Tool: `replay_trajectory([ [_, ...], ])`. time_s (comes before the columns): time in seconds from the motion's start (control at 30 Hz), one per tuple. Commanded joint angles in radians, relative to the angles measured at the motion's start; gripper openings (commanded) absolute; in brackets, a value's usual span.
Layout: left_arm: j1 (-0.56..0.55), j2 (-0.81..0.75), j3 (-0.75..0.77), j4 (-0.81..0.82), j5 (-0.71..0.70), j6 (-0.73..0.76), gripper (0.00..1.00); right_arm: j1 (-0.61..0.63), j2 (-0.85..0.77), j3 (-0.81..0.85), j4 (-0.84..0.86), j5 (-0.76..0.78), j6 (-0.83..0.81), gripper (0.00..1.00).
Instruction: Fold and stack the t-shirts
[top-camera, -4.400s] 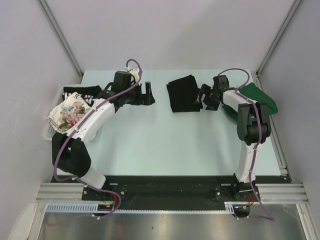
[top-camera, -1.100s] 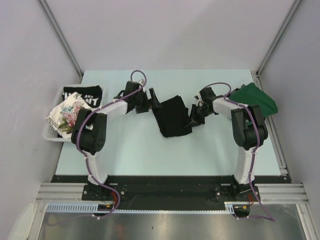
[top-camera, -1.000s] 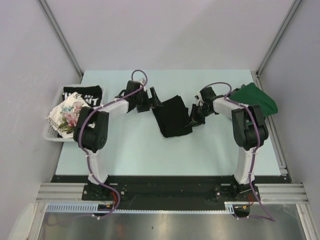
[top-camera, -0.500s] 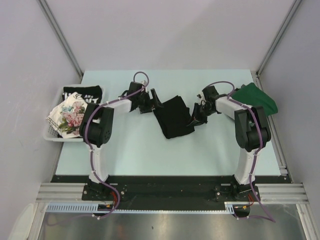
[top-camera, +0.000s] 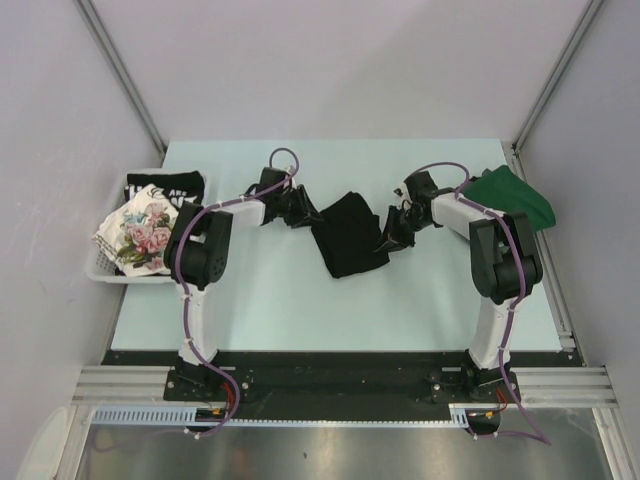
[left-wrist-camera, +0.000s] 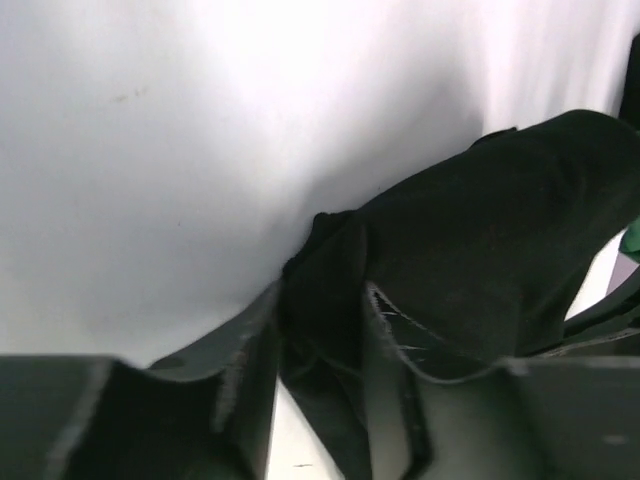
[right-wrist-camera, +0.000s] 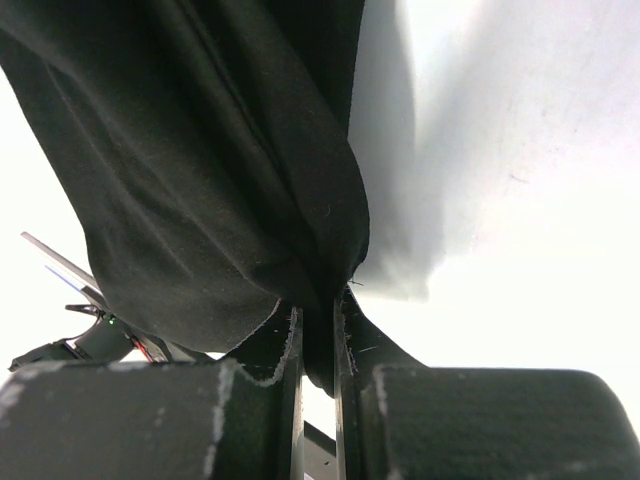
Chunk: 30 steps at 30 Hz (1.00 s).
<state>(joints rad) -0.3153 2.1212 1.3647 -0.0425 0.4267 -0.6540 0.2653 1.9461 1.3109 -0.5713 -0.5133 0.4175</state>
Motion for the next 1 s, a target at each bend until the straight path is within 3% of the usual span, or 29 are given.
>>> replay_trajectory([
  [0.0, 0.002, 0.017, -0.026, -0.007, 0.044, -0.003, 0.36, 0.008, -0.033, -0.002, -0.013, -0.011, 0.000, 0.00],
  [0.2, 0.002, 0.002, -0.021, -0.016, 0.055, 0.017, 0.00, 0.002, -0.042, -0.002, -0.018, -0.001, -0.006, 0.00],
  [0.47, -0.002, 0.016, 0.103, -0.051, 0.098, 0.037, 0.00, -0.055, -0.076, -0.002, -0.042, -0.001, -0.025, 0.00],
  [0.8, -0.103, 0.078, 0.462, -0.106, 0.228, 0.010, 0.00, -0.116, -0.164, 0.005, -0.038, 0.013, -0.017, 0.00],
  [0.97, -0.175, 0.129, 0.681, -0.138, 0.261, -0.019, 0.00, -0.139, -0.225, 0.071, -0.096, 0.093, -0.058, 0.00],
])
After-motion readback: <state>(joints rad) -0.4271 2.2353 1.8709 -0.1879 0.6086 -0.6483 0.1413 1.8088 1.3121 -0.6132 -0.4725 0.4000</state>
